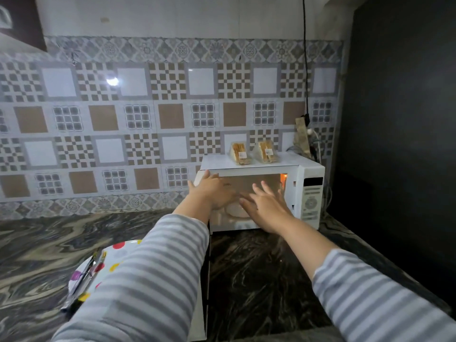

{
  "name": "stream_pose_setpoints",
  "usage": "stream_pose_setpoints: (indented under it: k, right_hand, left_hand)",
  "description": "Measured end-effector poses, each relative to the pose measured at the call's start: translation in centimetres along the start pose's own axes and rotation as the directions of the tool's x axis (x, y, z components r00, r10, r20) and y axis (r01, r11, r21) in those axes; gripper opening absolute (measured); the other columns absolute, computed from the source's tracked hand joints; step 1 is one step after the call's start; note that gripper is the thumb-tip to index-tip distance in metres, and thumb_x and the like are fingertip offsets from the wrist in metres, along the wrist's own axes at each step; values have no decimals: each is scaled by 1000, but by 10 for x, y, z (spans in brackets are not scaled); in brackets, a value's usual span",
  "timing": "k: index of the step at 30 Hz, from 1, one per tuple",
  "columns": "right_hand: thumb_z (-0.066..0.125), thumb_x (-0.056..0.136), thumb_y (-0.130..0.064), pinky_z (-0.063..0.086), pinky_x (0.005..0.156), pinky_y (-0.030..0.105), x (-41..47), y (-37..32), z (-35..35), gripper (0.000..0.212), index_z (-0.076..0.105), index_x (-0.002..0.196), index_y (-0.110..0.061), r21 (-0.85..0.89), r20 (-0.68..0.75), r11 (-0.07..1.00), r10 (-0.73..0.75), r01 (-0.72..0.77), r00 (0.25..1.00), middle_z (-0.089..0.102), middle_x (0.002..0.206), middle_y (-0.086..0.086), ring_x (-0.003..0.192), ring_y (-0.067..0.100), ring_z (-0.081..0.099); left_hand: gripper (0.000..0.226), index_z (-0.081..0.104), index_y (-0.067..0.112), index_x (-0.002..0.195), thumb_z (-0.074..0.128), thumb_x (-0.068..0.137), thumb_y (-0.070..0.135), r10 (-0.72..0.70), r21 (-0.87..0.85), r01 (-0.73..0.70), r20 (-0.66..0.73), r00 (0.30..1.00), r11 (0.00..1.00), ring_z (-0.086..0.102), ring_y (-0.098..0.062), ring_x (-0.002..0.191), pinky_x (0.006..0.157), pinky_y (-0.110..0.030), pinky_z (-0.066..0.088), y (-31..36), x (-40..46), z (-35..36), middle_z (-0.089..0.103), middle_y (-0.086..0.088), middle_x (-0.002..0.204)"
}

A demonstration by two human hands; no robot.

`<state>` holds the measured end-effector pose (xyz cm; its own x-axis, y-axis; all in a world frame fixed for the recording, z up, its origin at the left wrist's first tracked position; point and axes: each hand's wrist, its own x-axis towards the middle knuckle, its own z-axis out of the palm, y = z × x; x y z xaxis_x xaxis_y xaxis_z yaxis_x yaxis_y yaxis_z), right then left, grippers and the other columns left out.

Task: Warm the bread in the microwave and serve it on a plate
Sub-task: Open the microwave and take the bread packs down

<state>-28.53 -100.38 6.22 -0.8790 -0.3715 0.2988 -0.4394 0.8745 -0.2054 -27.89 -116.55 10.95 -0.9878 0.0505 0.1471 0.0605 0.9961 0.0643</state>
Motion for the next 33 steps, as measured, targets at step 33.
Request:
stream_pose_setpoints:
  k: [33]
  right_hand:
    - [58, 86, -53, 43, 95, 39, 329, 181, -5, 76, 20, 148, -34, 296, -127, 944, 191, -147, 973, 34, 148, 7, 127, 32, 44]
  left_hand:
    - [69, 17, 34, 148, 55, 90, 39, -401, -302, 317, -273, 875, 899, 42, -38, 130, 96, -46, 44, 44, 340, 35, -3, -6, 159]
